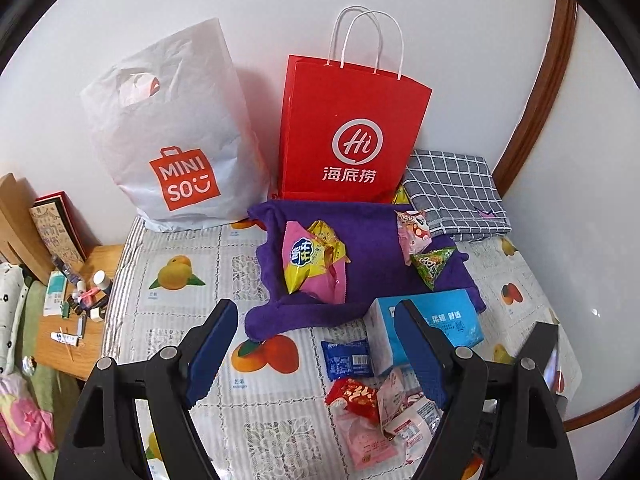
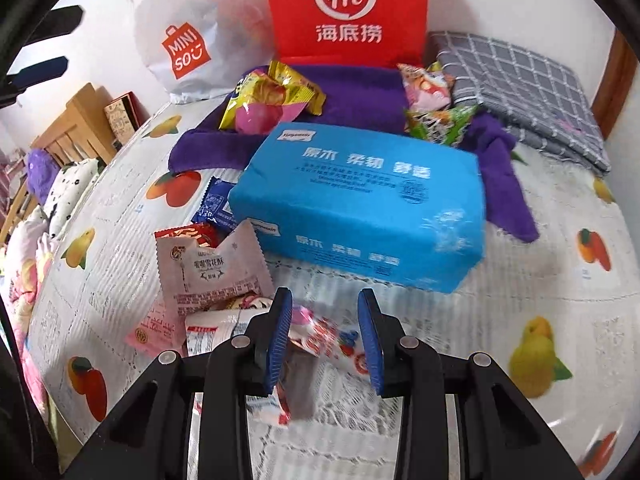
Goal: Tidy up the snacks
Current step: 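Withdraw both open tools back toward the loose snack packets, then grasp the Lotte bear-print stick snack with the right tool while the left tool grasps the pink pastry packet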
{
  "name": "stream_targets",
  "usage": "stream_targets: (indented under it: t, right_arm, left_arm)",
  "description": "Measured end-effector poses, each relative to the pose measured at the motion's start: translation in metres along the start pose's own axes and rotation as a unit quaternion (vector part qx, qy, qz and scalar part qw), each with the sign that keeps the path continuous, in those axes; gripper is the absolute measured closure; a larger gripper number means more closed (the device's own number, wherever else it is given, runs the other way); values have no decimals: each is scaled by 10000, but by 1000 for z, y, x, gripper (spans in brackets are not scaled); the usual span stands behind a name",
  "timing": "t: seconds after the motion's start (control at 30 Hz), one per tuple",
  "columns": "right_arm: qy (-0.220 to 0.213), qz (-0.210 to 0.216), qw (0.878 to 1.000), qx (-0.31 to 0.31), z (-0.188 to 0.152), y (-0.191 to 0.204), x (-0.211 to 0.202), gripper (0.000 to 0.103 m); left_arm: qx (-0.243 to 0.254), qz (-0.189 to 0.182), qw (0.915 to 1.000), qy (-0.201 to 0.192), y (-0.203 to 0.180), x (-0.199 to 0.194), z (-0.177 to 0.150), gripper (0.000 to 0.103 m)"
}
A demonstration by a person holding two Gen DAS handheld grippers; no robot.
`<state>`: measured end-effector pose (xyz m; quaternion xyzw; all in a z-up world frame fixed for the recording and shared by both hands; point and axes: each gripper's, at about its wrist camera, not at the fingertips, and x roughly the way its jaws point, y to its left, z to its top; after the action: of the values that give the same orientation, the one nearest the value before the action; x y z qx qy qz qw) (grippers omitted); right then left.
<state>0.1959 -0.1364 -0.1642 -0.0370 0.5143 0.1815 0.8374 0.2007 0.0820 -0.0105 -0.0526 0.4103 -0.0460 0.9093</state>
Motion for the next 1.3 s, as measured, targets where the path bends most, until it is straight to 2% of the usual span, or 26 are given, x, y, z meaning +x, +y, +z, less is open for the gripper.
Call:
stream_targets:
  t: [0.13,0.53,0.87,1.3]
  right_arm:
    - [145,24,9997,183,0,-6,14,69]
    - [333,261,9989,212,-33,-17,-7,69]
    - [175,386,9986,-308,-51,9,-27,69]
    - [122,803,9964,-247,-48,27,-20,64]
  left_arm:
    - [-15,19,10000,24,4,-3,-5,24]
    - [37,-88,9999,109,-1,-3,-15,24]
    - [185,-66,9997,138,-8,-10,-26,24]
    - [244,132,9993,231,-5,-13,-37,24]
